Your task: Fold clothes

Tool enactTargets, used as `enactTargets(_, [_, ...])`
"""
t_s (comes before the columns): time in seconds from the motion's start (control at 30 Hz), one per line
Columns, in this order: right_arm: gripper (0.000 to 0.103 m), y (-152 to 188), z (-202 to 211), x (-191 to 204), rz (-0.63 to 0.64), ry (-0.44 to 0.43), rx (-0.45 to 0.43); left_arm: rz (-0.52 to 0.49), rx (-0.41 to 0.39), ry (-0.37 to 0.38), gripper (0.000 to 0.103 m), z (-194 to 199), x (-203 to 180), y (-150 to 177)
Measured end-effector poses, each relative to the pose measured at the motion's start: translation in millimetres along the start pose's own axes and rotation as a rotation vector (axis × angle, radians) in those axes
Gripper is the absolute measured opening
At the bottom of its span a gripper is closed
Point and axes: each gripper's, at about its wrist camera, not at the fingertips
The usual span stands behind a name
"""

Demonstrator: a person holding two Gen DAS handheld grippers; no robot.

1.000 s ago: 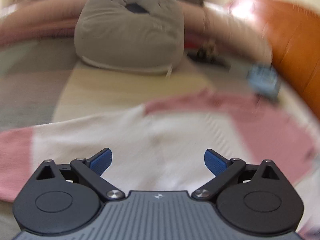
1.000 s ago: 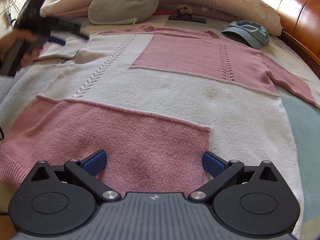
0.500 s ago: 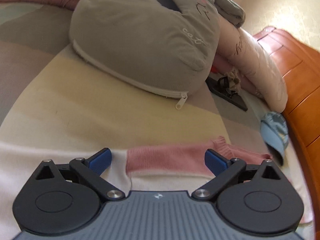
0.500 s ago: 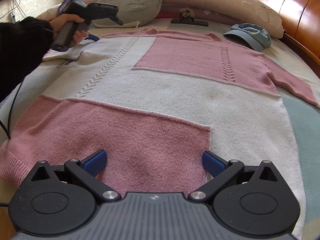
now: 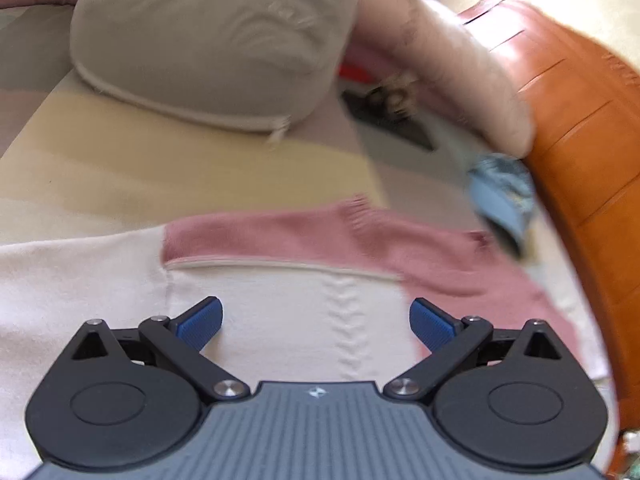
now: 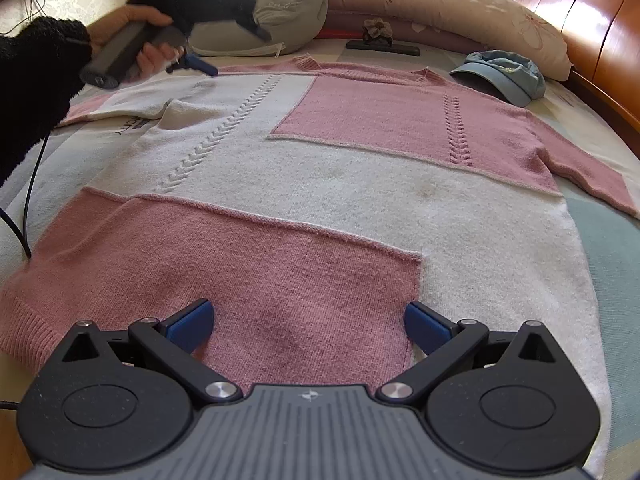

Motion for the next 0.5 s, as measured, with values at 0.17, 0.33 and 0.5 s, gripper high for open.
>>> enactTargets(0.17, [0.103, 2.1, 1.9, -1.8, 0.011, -0.009, 0.004, 0.081, -0.068, 0.006, 0.100, -20.9, 9.3, -17.1])
enactTargets(0.33, [0.103, 3.0, 1.7, -3.0, 0.017, -0.015, -0.003, 0.043, -0.083, -0.049, 0.102, -34.5, 2.6, -30.4])
enactTargets(0.5, [0.103, 2.8, 1.6, -2.1, 0.023, -0.013, -0.002, 0.020, -0.055, -0.067, 0.101, -7.5, -4.0, -31.8])
Point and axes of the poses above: each gripper's, at about its wrist camera, not at the fingertips, and z roughly against the way its jaws point, x to its left, y to its underside, and after that the axes turned 4 degrees about y, right-handed
